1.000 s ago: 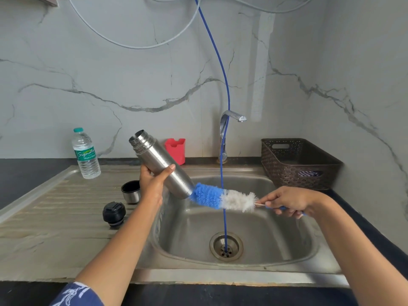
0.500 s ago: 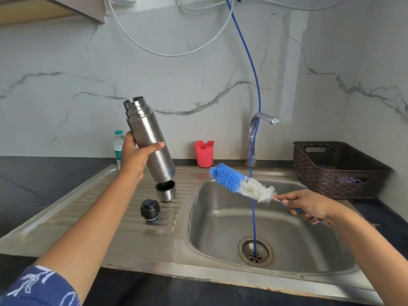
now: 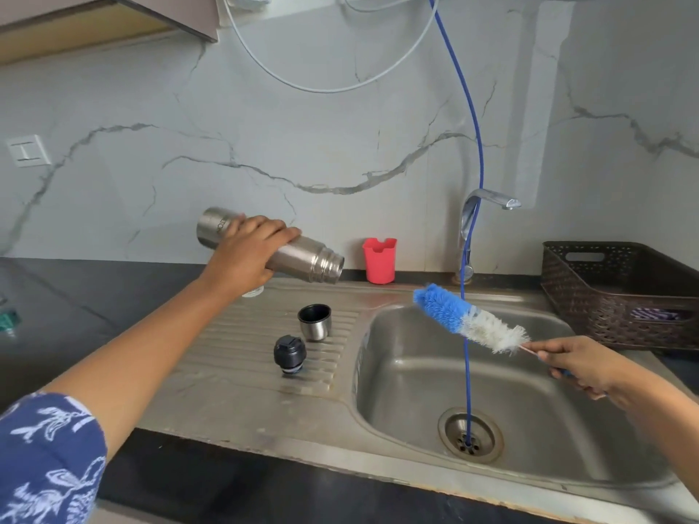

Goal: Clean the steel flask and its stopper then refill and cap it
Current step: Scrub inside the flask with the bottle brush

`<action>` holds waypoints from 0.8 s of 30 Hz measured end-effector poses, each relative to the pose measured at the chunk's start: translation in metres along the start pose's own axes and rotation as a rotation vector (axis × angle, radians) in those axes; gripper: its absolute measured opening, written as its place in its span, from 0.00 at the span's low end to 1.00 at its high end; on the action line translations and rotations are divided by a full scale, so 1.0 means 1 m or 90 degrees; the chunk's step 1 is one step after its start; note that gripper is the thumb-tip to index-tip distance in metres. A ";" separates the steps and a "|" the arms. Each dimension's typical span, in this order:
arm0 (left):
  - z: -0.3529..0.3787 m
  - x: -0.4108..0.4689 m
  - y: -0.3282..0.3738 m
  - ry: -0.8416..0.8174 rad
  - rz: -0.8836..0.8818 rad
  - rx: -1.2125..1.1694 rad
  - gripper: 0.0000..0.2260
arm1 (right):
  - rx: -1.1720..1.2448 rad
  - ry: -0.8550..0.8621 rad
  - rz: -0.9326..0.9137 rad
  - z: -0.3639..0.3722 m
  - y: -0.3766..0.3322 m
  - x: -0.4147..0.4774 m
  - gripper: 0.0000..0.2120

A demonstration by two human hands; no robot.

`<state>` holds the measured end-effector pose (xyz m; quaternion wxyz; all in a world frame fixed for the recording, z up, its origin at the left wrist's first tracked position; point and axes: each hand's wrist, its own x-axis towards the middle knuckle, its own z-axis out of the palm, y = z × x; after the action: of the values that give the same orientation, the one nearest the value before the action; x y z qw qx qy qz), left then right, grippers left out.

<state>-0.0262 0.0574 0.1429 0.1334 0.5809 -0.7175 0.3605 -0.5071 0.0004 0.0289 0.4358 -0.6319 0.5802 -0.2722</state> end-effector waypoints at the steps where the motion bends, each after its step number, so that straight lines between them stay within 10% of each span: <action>1: 0.001 0.000 -0.003 -0.013 0.030 0.040 0.35 | 0.001 0.003 0.000 0.000 0.001 0.001 0.12; 9: 0.006 0.013 0.005 -0.073 0.036 0.049 0.37 | -0.052 0.015 0.017 -0.002 0.010 0.003 0.12; 24: 0.024 0.057 0.092 0.059 0.385 0.237 0.25 | -0.085 0.053 0.037 -0.008 0.013 0.003 0.13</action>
<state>-0.1225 0.0057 0.1274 -0.0548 0.3395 -0.7722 0.5342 -0.5198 -0.0036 0.0209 0.3759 -0.6305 0.6330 -0.2461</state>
